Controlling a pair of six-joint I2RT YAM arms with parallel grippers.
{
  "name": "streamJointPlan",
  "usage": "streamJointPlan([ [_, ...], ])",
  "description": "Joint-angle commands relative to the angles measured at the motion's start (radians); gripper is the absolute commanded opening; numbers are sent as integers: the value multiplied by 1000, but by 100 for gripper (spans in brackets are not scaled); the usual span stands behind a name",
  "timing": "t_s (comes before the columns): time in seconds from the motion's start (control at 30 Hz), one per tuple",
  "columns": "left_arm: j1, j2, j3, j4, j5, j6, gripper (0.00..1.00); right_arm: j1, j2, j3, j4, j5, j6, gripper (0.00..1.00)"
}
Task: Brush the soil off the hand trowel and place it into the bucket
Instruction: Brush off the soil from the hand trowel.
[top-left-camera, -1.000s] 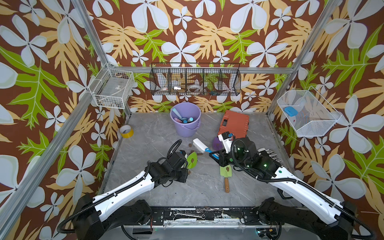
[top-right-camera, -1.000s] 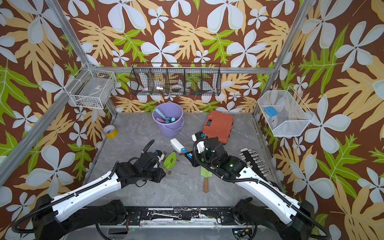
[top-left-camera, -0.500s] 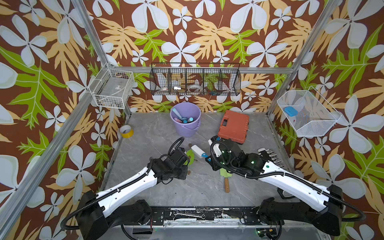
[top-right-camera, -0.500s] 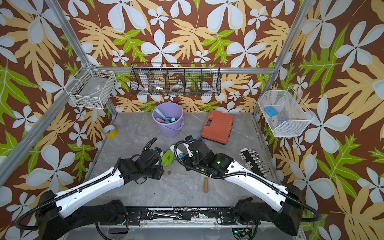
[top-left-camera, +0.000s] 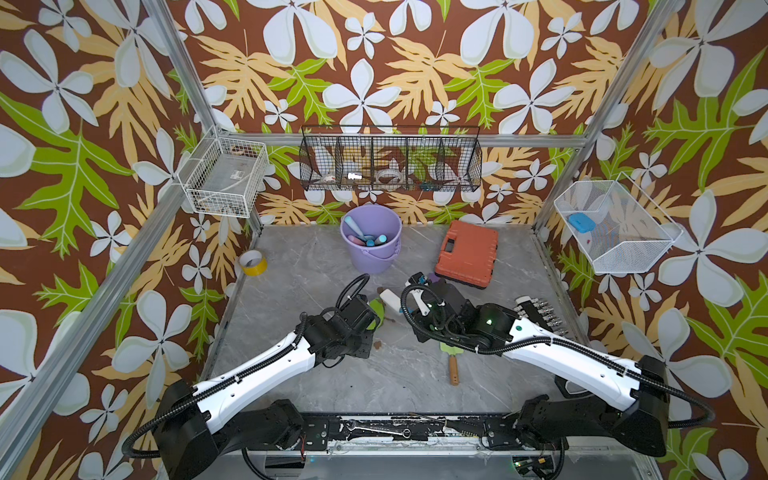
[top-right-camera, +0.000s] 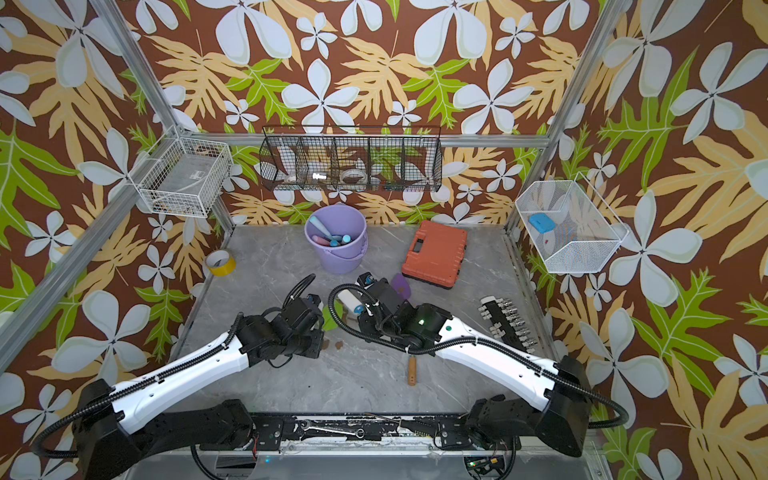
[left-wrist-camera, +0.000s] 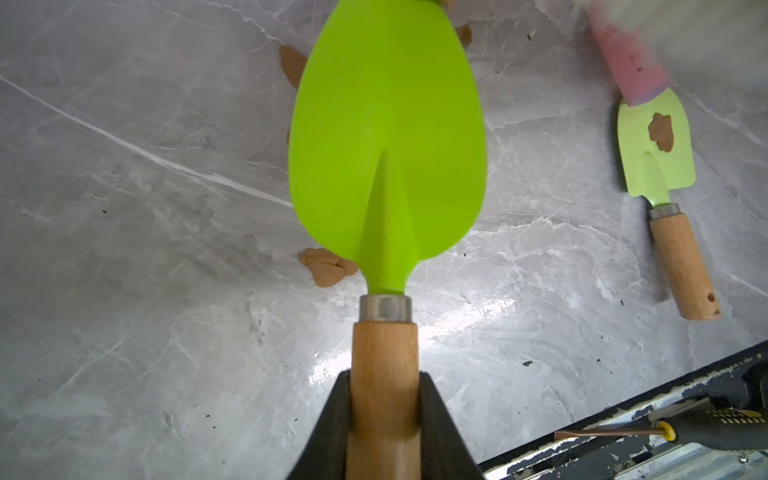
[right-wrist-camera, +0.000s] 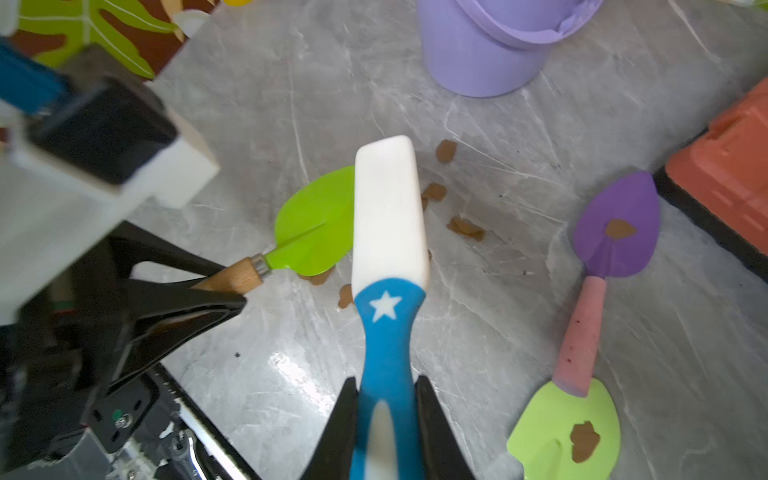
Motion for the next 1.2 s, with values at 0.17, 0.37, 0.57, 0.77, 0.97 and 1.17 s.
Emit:
streamJointPlan([
  [0.17,2,0,0,-9,-18,-2,0,5,126,-40,91,-303,12,0],
  [0.37,1,4,-3,-7,-17,-2,0,-54,83,-41,108,-69,33,0],
  [0.57,1,4,-1,-11,-17,-7,0,-1,118,-48,242,-364,86,0],
  [0.77,2,-12,-17,-5,-12,-16,0,-88,173,-109,205,-245,71,0],
  [0.97,1,-10,-18,-9,-11,-18,0,-68,71,-98,292,-287,99,0],
  [1.17,1,-8,-8,-9,-13,-20,0,27,175,-147,348,-351,147,0],
])
